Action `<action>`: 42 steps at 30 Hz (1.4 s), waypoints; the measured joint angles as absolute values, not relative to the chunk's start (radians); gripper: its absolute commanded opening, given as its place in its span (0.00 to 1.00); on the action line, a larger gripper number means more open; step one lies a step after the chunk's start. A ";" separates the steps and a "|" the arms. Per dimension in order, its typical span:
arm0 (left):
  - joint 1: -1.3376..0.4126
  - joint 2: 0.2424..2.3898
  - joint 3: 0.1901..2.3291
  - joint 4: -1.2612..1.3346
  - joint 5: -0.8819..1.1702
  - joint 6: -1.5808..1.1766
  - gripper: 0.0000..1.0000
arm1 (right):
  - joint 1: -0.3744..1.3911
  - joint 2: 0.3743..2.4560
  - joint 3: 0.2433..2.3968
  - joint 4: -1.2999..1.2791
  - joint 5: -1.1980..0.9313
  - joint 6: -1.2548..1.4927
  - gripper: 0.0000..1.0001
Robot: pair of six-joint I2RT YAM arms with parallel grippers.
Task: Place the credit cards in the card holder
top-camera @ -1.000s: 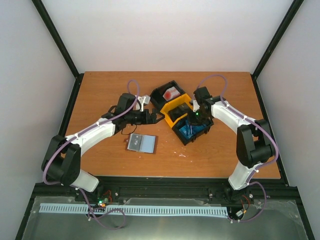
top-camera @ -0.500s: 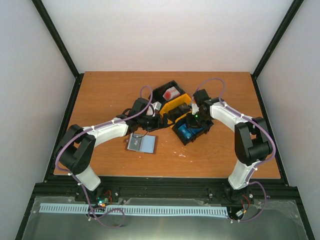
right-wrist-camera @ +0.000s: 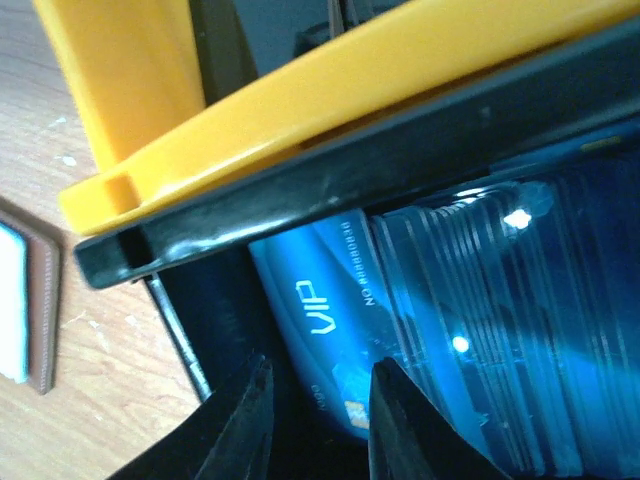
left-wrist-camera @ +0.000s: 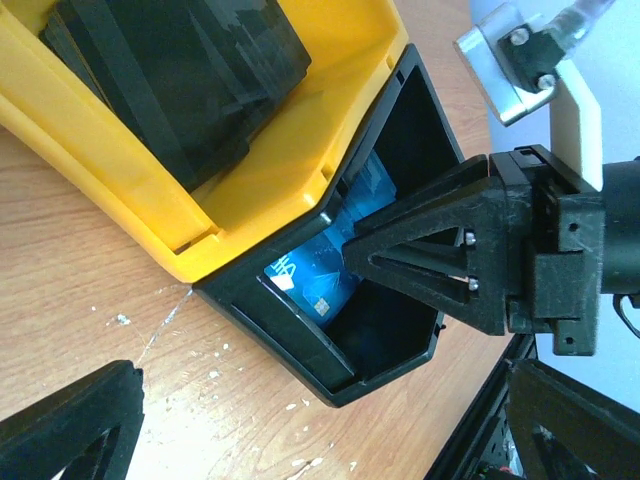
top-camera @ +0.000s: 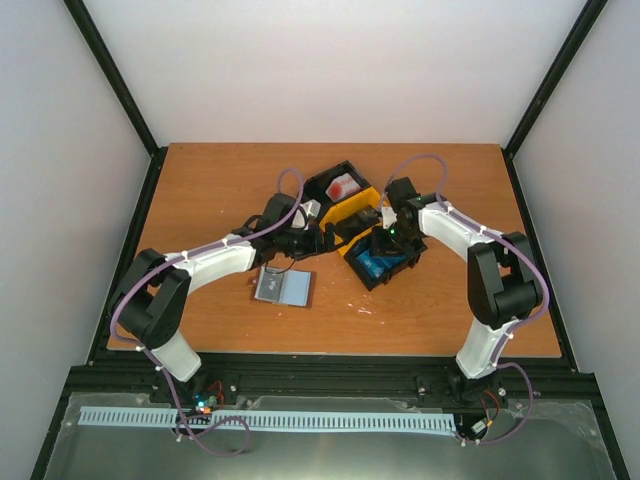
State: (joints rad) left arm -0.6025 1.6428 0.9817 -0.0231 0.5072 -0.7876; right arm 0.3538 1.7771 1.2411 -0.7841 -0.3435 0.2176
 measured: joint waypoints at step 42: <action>-0.659 1.898 0.986 0.168 0.426 -0.712 0.38 | 0.424 1.844 1.266 -0.835 -0.254 0.203 0.23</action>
